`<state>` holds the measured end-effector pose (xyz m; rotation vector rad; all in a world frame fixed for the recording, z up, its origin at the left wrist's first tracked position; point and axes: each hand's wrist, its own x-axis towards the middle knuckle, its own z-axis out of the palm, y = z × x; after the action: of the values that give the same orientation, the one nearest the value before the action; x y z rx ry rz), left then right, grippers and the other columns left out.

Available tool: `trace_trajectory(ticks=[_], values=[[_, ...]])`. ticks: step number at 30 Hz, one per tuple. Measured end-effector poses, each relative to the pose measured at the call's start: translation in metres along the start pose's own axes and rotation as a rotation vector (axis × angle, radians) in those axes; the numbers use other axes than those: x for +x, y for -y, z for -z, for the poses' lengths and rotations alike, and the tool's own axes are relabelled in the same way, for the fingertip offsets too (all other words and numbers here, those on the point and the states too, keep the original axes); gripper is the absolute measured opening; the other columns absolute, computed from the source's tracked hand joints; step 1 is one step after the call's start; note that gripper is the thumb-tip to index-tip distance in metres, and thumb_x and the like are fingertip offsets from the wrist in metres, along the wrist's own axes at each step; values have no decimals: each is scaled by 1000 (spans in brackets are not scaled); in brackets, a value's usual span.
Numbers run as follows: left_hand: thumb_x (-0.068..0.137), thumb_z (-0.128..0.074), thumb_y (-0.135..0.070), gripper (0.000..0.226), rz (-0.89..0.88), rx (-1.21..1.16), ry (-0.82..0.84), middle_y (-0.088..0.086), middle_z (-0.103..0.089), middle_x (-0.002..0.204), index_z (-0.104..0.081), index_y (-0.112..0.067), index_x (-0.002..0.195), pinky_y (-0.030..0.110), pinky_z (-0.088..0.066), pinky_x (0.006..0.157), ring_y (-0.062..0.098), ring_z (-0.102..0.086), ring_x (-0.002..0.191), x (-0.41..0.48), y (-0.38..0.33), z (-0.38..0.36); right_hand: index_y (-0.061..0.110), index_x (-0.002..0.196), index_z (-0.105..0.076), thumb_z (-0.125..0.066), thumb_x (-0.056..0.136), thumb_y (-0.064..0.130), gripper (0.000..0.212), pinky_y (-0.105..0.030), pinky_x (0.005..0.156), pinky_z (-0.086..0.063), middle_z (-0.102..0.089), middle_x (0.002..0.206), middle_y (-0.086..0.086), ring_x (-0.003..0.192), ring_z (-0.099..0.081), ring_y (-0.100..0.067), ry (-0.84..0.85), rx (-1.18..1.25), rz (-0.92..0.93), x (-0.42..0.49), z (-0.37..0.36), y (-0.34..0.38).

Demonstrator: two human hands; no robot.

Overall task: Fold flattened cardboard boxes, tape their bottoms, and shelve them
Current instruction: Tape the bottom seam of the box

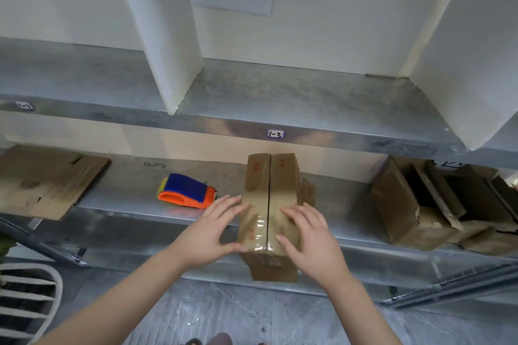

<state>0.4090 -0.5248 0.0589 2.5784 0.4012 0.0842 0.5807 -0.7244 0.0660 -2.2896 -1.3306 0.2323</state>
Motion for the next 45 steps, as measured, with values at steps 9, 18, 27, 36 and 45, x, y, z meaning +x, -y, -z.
trace_trajectory(ticks=[9, 18, 27, 36, 45], values=[[83, -59, -40, 59, -107, 336, -143, -1, -48, 140, -47, -23, 138, 39, -42, 104, 22, -45, 127, -24, 98, 61, 37, 143, -38, -48, 91, 50, 54, -40, 106, -41, -40, 149, 8, 145, -22, -17, 37, -197, 153, 69, -36, 114], [62, -80, -45, 78, -94, 561, -18, 6, -62, 126, -57, -17, 131, 48, -44, 99, 32, -59, 117, -15, 193, 79, 30, 147, -32, -49, 93, 42, 58, -42, 102, -44, -40, 146, 3, 135, -32, -23, 190, -137, -174, 116, -149, 164], [77, -69, -44, 70, -100, 405, 128, 14, -52, 135, -50, -12, 137, 42, -31, 109, 35, -50, 122, 39, 221, 74, 17, 144, -34, -47, 95, 42, 56, -42, 106, -39, -39, 147, -7, 139, -27, -29, 215, -157, -454, 130, -192, 145], [82, -68, -33, 59, -3, 118, 343, 9, -52, 120, -42, -24, 135, 35, -47, 85, 27, -55, 104, 62, 231, 79, 18, 145, -38, -48, 96, 36, 53, -36, 108, -34, -41, 148, -6, 135, -34, -27, 112, 43, -591, 126, -208, 129], [77, -73, -33, 63, 11, 82, 345, 7, -50, 121, -46, -25, 134, 30, -42, 87, 24, -51, 108, 52, 252, 82, 21, 143, -43, -53, 95, 31, 50, -36, 105, -38, -46, 144, -5, 134, -38, -27, 56, 187, -639, 126, -210, 119]])
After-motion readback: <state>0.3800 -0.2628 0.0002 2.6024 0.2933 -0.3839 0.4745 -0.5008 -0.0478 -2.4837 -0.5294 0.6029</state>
